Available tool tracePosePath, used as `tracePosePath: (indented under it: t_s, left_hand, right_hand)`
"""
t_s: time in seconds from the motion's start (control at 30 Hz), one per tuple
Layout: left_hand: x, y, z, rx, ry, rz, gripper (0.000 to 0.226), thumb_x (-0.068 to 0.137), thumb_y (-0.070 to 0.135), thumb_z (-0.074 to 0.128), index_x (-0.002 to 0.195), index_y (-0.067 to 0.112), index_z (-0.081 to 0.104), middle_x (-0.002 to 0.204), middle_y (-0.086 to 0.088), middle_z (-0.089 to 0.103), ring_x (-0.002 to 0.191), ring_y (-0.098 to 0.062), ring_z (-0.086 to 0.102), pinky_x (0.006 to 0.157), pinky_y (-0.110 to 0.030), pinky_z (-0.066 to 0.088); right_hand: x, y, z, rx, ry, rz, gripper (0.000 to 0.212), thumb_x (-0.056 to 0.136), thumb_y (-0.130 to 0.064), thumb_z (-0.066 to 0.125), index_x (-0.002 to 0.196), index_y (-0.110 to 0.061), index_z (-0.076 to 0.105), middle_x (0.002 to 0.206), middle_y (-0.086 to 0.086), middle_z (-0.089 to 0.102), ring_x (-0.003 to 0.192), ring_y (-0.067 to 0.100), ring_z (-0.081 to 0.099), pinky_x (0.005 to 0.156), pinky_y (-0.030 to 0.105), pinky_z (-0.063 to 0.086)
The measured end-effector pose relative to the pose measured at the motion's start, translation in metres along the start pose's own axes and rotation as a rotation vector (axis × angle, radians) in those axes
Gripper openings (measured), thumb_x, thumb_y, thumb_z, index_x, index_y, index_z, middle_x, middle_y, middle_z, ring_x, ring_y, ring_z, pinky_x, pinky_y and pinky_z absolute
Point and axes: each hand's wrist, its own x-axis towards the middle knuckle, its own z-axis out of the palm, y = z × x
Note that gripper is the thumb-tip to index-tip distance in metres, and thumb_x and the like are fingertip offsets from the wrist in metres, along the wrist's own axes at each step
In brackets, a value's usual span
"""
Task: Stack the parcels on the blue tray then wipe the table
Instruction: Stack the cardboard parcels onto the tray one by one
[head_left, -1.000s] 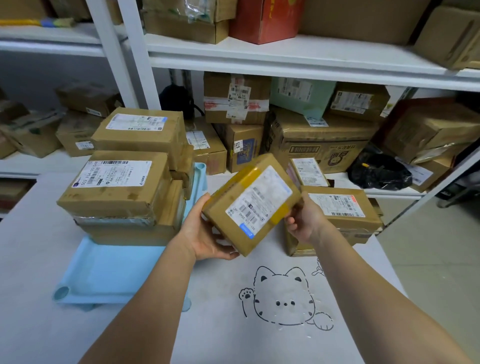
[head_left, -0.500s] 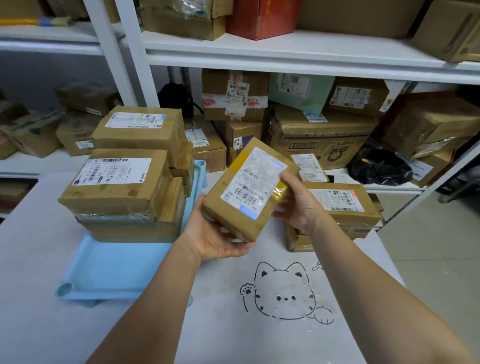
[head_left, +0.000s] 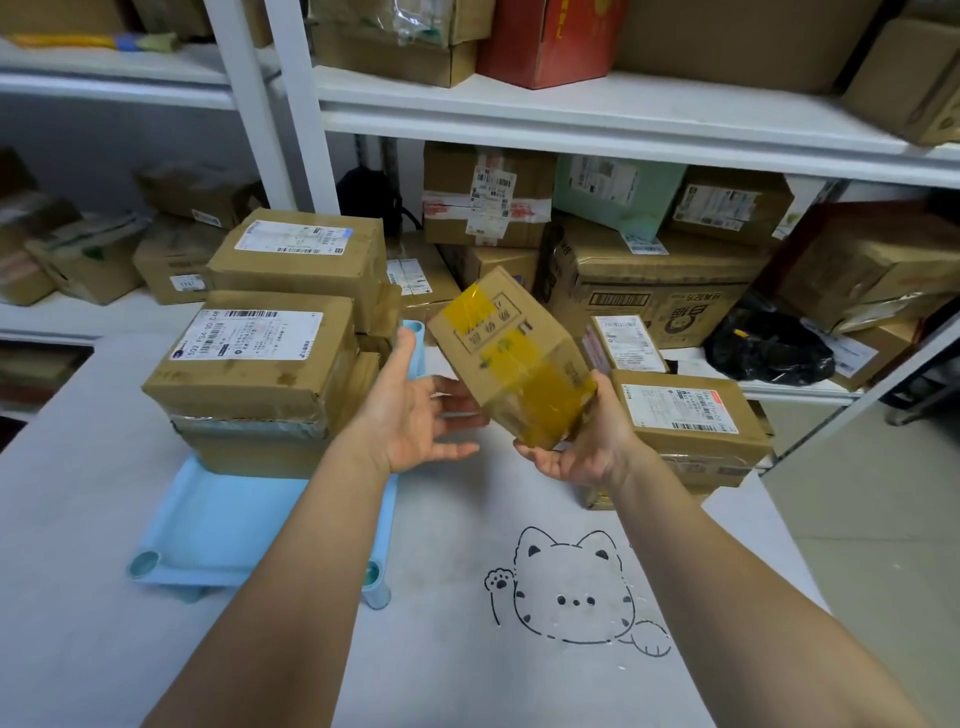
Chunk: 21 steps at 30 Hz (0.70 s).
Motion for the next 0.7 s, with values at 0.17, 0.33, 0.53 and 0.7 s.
tracePosePath:
  t_s: [0.17,0.33,0.53,0.7]
  left_hand:
    - [0.002,-0.008,0.003,-0.012,0.135,0.295,0.072,0.076,0.047,0.064,0.138,0.022,0.036,0.136,-0.006,0.051,0.122,-0.025,0.052,0.092,-0.054,0.042]
    - [0.007,-0.016,0.003,0.099,0.010,0.385,0.143,0.036,0.054,0.090,0.147,0.045,-0.001,0.159,0.002,0.015,0.146,-0.023,0.013,0.111,-0.062,0.008]
    - [0.007,-0.013,0.013,0.151,-0.140,0.502,0.152,0.027,0.064,0.087,0.147,0.045,-0.003,0.156,0.007,0.022,0.144,-0.020,0.018,0.115,-0.052,0.010]
    - [0.011,-0.014,0.028,0.346,0.004,0.595,0.144,0.032,0.058,0.089,0.145,0.046,0.002,0.156,0.008,0.020,0.144,-0.018,0.019,0.116,-0.051,0.023]
  right_hand:
    - [-0.002,0.000,0.002,0.080,-0.013,0.033,0.075,0.073,-0.075,0.051,0.124,-0.021,0.054,0.119,0.023,0.060,0.094,0.047,0.065,0.060,0.042,0.057]
    - [-0.010,0.003,0.004,0.048,-0.044,-0.025,0.064,0.076,-0.074,0.053,0.119,-0.027,0.059,0.119,0.018,0.060,0.099,0.046,0.063,0.067,0.054,0.058]
    - [-0.014,0.004,0.008,0.015,-0.070,0.027,0.070,0.074,-0.079,0.050,0.123,-0.029,0.056,0.122,0.017,0.059,0.093,0.053,0.064,0.050,0.042,0.058]
    - [-0.011,0.007,0.009,0.030,-0.098,0.066,0.080,0.070,-0.082,0.048,0.126,-0.026,0.055,0.122,0.015,0.060,0.090,0.049,0.067,0.049,0.036,0.058]
